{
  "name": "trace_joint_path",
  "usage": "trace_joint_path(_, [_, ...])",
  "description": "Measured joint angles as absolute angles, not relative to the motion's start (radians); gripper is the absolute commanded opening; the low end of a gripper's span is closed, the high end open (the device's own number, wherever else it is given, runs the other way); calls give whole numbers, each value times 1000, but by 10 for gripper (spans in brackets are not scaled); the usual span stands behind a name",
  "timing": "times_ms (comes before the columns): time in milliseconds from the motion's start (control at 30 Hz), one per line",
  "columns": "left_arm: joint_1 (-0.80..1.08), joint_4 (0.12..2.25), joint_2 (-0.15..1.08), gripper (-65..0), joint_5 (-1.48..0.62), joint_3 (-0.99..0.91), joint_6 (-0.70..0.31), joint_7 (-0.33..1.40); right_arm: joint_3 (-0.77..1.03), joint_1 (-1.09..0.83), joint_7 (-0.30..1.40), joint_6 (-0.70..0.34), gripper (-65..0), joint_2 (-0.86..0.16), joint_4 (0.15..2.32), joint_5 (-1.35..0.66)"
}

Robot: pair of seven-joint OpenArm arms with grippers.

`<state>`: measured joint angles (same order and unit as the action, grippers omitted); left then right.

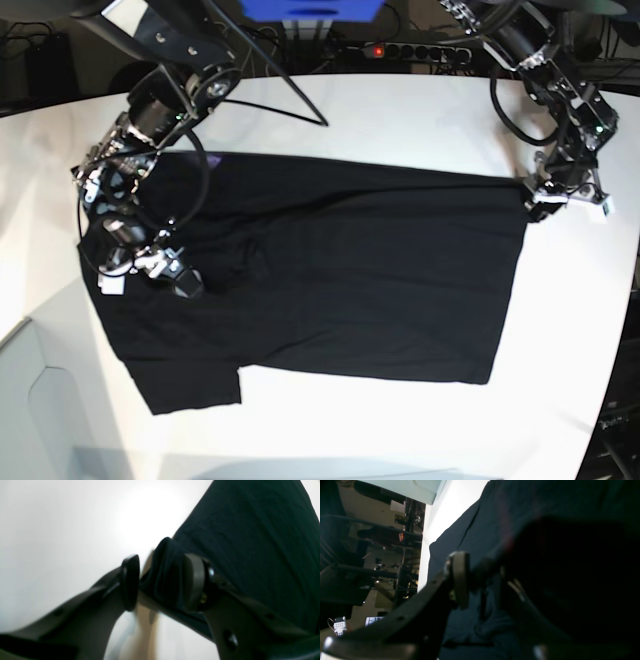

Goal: Fold the T-shirt properly
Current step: 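Reposition the right gripper along the shirt edge and grip again, then pull both gripped shoulder edges toward the robot, flattening the shirt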

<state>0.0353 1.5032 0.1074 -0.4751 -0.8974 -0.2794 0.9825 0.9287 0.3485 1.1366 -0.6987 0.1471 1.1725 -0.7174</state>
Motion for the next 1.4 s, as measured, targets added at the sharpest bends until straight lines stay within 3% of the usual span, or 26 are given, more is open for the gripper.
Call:
trace_joint_path(367, [36, 1503, 107, -380, -475, -897, -280, 983, 928, 349, 1159, -699, -435, 146, 1177, -718])
trace_joint_path(500, [52, 1546, 106, -380, -474, -897, -281, 982, 925, 347, 1220, -699, -439, 102, 1181, -717])
trace_joint_path(767, [118, 1825, 108, -380, -581, -892, -288, 979, 831, 210, 1230, -696, -587, 81, 1567, -717])
trace_joint_path(867, [122, 1861, 108, -382, -575, -873, -276, 984, 730, 158, 1211, -695, -615, 35, 1623, -722])
trace_joint_path(933, [122, 1859, 117, -418, -530, -813, -273, 991, 681, 112, 1172, -694, -637, 12, 1626, -718])
trace_joint_path(1100, [99, 1859, 113, -641, -324, -622, -278, 989, 502, 12, 1017, -501, -650, -74, 1619, -714])
trace_joint_path(1233, [96, 1859, 85, -637, -188, -513, -280, 978, 344, -35, 893, -357, -650, -152, 1618, -722])
trace_joint_path(1400, [70, 1781, 56, -638, -73, -515, -279, 987, 239, -55, 787, -223, -650, -212, 1515, -722])
